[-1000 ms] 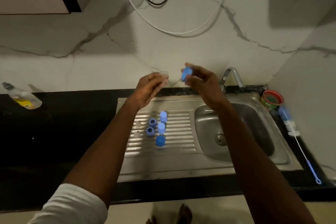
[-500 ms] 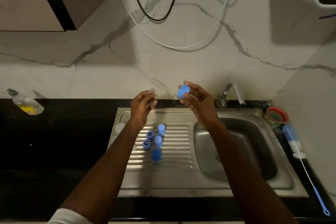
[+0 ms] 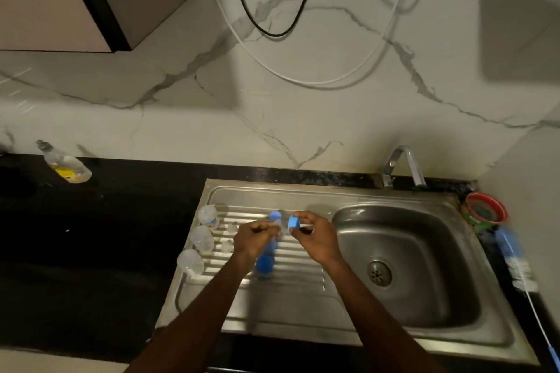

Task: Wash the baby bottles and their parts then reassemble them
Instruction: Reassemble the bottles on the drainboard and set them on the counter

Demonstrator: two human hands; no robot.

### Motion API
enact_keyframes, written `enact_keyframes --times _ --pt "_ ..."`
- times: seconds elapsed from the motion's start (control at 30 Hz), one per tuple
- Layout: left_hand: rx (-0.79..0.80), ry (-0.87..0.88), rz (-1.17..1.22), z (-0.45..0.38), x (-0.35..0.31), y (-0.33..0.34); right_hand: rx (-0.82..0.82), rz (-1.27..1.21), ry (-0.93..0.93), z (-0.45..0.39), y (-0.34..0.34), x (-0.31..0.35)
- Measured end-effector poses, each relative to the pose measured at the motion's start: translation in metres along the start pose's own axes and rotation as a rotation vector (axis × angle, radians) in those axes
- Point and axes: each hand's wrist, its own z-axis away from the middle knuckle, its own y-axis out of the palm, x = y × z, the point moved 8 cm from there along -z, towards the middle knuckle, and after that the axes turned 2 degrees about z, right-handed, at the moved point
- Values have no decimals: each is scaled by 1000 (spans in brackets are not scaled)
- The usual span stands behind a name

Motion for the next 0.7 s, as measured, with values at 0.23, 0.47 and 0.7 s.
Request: enact_keyframes --times 0.23,0.47,0.7 --pt "-44 138 91 7 -16 4 -33 7 -13 -2 7 19" --pt "155 139 216 0 -23 3 -96 9 8 -5 7 20" --pt "85 256 40 -5 -32 1 -97 -7 -43 -1 16 26"
